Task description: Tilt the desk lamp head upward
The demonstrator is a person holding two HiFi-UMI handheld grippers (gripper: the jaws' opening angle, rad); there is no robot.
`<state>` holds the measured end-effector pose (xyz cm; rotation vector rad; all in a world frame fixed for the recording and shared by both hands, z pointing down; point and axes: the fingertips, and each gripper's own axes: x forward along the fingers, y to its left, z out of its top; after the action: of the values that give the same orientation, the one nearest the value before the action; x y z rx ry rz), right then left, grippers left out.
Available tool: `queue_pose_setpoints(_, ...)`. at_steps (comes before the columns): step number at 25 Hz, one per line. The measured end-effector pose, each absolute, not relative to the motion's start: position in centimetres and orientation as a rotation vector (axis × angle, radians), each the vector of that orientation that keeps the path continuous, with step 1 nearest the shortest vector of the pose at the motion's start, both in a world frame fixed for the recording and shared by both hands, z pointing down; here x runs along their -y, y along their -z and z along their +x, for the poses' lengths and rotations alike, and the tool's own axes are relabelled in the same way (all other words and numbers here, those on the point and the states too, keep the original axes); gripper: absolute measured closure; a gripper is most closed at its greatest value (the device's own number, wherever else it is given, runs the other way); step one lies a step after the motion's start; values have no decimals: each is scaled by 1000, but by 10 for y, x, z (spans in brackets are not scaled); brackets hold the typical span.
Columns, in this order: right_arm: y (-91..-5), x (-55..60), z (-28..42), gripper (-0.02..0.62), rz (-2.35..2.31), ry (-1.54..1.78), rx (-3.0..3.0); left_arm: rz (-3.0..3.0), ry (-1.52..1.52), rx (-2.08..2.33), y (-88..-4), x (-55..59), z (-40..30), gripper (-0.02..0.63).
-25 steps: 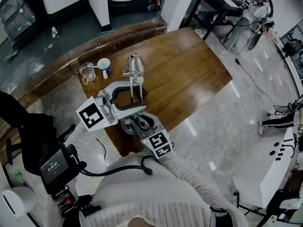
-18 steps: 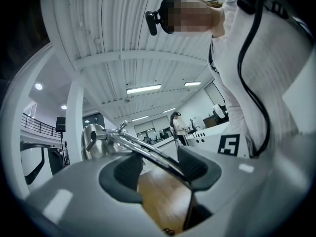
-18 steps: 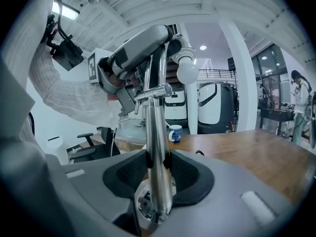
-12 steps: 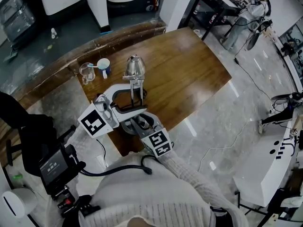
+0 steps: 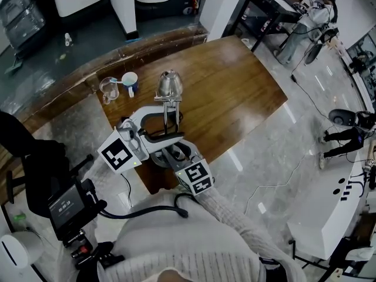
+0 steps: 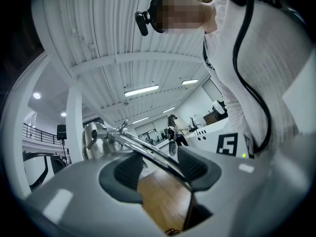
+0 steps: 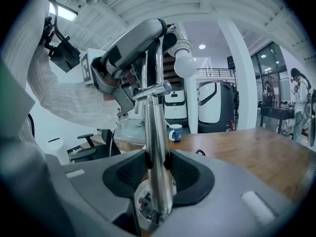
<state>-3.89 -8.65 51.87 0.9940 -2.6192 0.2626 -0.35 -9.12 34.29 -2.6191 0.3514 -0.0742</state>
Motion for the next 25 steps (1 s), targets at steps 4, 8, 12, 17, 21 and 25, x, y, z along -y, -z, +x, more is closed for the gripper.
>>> queue_pose_setpoints(4,-519,85,-39,456,994,-274,2610,-2658,60,-354,-342,92,-5,399)
queue_pose_setpoints(8,-516,87,-40,456,996,-262,2613,-2775,-25,-408,-338,97,-9,391)
queue_pose_setpoints(12,-519,86,-41,456,981,-273,2598,-2890,-201,-473,-326,103,-17,387)
queue_pose_setpoints(17,-521,88,-41,457,963,-243,2571,-2912,-279,-579,-316,109,-35,387)
queue_pose_setpoints(21,-519,87,-41,457,955,-228,2553,-2946,-265,-687,-324,105,-50,387)
queue_pose_setpoints(25,-508,81,-36,457,991,-213,2580,-2979,-260,-880,-341,98,-72,387)
